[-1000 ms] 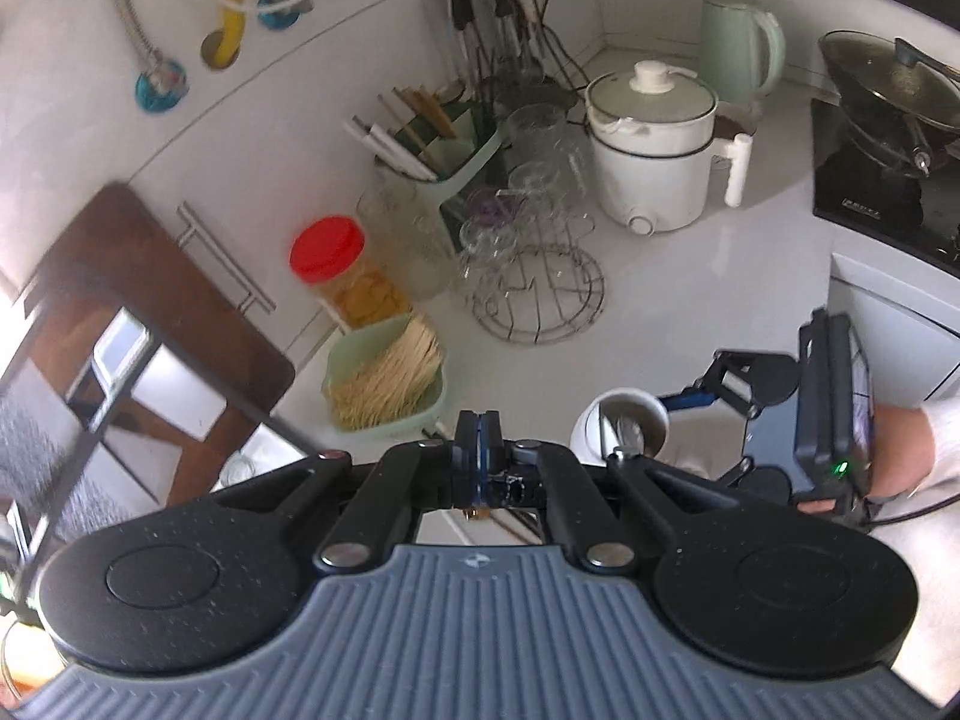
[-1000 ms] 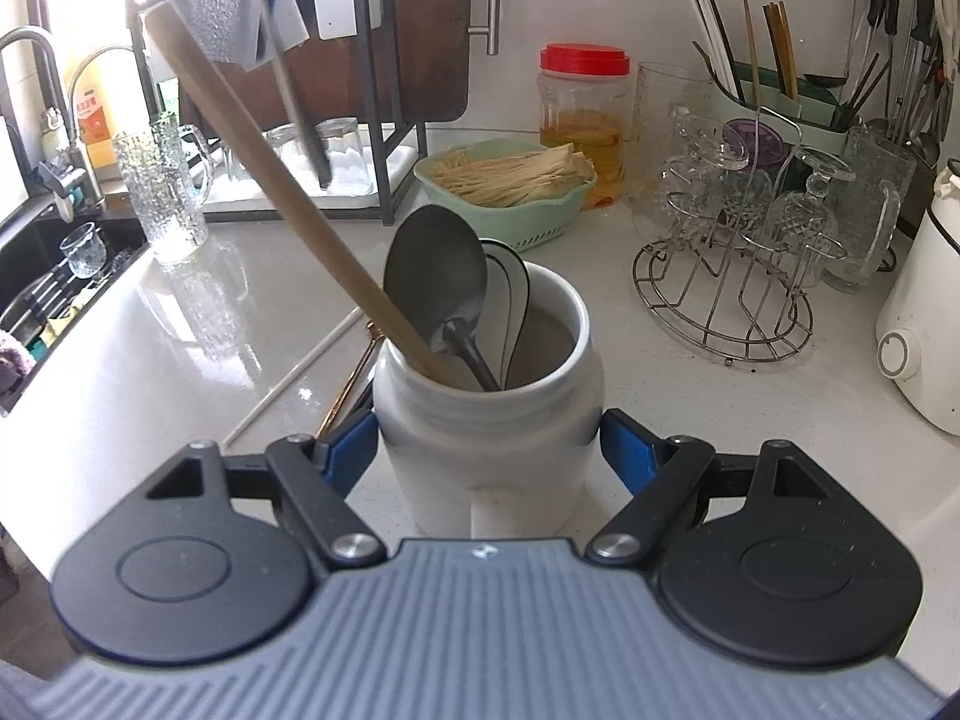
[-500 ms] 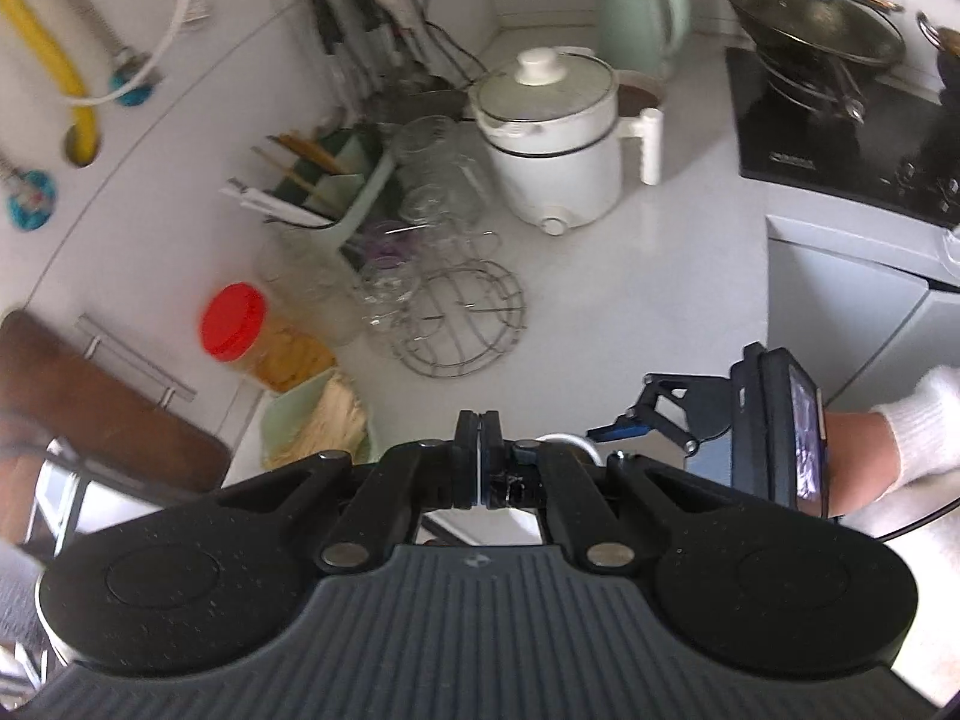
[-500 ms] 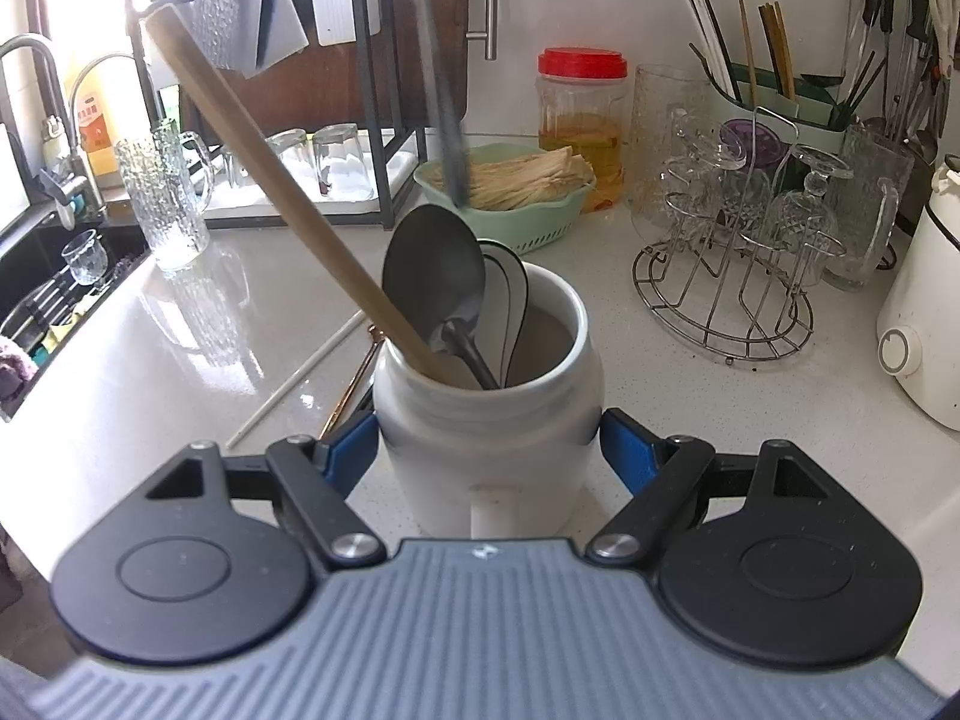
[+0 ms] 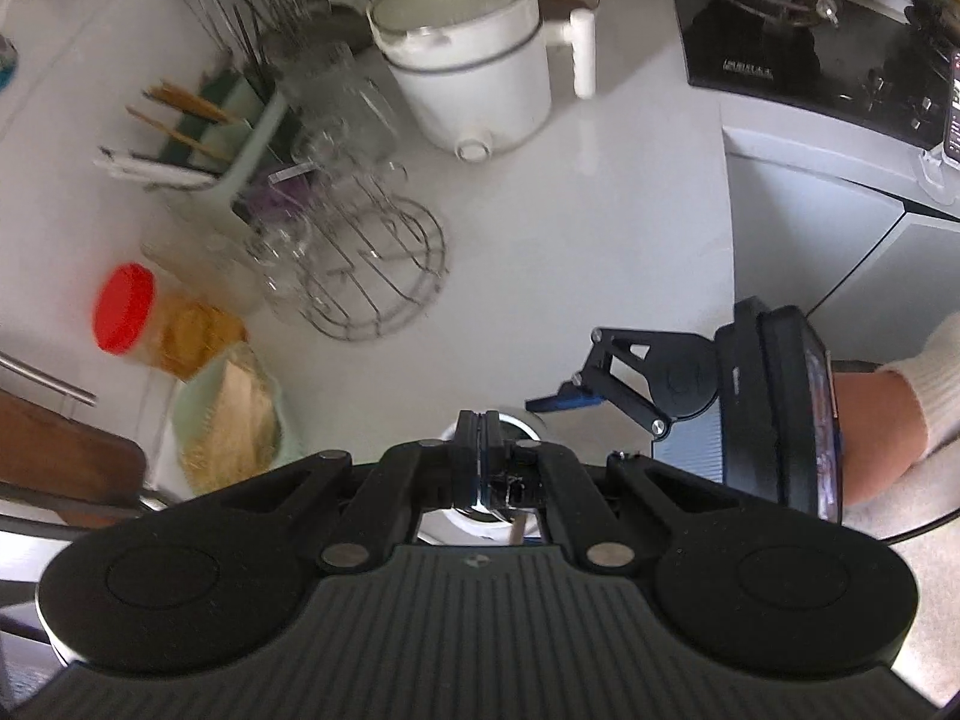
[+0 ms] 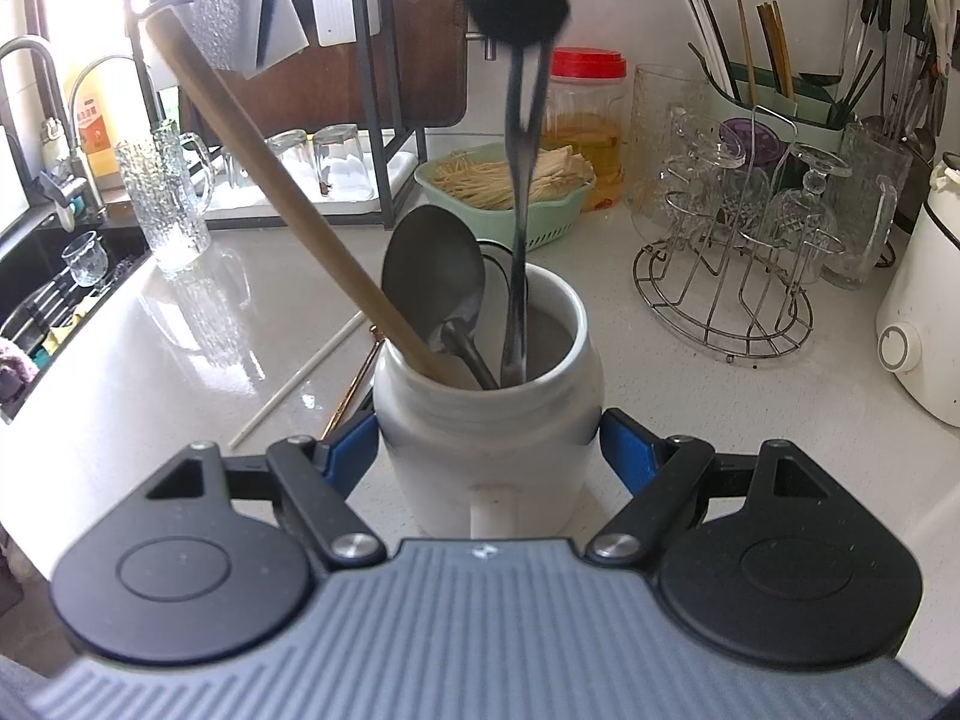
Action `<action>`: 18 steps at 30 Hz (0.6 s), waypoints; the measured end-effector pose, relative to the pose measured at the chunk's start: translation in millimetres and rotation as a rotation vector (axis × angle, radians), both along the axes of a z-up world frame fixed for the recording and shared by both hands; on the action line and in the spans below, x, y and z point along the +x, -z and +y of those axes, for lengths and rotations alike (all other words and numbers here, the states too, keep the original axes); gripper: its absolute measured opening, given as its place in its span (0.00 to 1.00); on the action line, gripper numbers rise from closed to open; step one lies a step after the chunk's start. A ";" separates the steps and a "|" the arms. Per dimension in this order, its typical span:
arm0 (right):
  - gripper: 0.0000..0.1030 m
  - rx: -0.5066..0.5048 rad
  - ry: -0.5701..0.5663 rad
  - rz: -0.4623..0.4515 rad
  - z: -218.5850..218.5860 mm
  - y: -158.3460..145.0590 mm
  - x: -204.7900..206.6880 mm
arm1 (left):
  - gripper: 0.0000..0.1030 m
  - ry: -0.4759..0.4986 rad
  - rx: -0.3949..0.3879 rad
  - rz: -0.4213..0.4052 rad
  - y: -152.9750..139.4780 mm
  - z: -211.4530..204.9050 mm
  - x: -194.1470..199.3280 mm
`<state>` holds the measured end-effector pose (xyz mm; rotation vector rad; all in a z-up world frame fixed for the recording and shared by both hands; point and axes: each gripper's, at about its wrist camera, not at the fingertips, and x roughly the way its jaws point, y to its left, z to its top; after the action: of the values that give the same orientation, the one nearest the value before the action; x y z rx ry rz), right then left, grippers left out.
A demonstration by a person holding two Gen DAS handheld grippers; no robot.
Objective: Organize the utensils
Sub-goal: 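Lower the fork into the jar and open the left gripper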
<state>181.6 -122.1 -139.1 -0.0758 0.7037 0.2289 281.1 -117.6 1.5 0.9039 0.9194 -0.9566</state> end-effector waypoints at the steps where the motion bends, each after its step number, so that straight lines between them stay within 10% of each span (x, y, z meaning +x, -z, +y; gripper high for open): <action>1: 0.80 0.000 0.001 0.000 0.3 0.1 -0.3 | 0.00 -0.007 0.008 0.021 4.6 -1.2 2.2; 18: 0.81 -0.008 -0.003 -0.006 0.6 0.3 -2.4 | 0.02 -0.082 0.025 0.153 32.5 -6.2 17.9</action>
<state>179.2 -121.6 -139.4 -0.0850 0.6981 0.2292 299.0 -123.8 -30.9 0.8157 1.0923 -0.9552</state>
